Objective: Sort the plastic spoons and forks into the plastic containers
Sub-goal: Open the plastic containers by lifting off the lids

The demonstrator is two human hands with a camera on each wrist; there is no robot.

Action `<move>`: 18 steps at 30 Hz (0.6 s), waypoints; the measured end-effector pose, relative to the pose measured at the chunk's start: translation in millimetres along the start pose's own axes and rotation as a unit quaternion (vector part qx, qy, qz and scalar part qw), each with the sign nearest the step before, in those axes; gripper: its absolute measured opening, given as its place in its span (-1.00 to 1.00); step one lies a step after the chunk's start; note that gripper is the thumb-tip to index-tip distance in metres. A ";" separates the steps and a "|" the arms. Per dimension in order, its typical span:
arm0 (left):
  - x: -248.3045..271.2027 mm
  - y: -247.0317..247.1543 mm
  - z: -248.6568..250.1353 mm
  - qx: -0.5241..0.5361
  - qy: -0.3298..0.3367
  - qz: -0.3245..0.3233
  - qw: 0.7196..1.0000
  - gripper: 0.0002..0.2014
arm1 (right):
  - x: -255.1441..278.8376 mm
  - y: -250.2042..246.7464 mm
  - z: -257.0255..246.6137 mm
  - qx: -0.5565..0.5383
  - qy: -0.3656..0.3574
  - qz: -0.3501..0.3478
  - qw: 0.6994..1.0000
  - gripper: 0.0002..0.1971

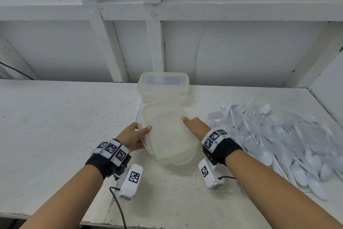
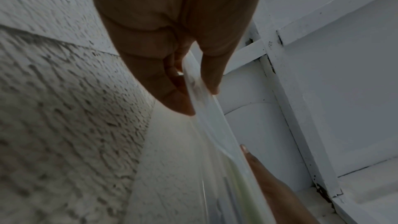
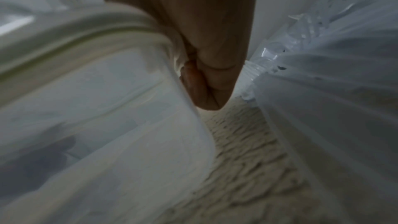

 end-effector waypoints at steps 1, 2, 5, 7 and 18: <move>-0.1 0.2 0.2 0.000 0.001 0.001 1.000 -0.65 | -0.3 0.4 0.9 -0.004 -0.001 0.000 1.000 -0.37; -0.7 -0.1 0.0 -0.002 0.002 0.003 1.000 -0.65 | 1.3 0.3 1.1 -0.009 -0.002 0.002 1.000 -0.37; -0.5 -0.8 0.7 -0.011 0.000 0.004 1.000 -0.62 | -2.9 0.2 5.5 -0.057 -0.016 0.046 0.997 -0.43; 0.1 -2.8 1.1 -0.015 -0.004 0.000 1.000 -0.62 | -2.3 -1.6 4.5 -0.078 -0.027 0.075 0.994 -0.59; 9.7 -4.3 17.0 -0.103 0.002 0.014 0.995 -0.64 | 50.3 -5.4 -14.8 0.205 -0.143 0.091 0.964 -0.34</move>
Point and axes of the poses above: each hand's wrist, its own x-axis away from the middle knuckle, its own y-axis out of the palm, z = x × y, the point moved 2 cm from there along -x, towards the middle knuckle, and after that the axes turned 4 degrees about -y, right-handed, at the moved point
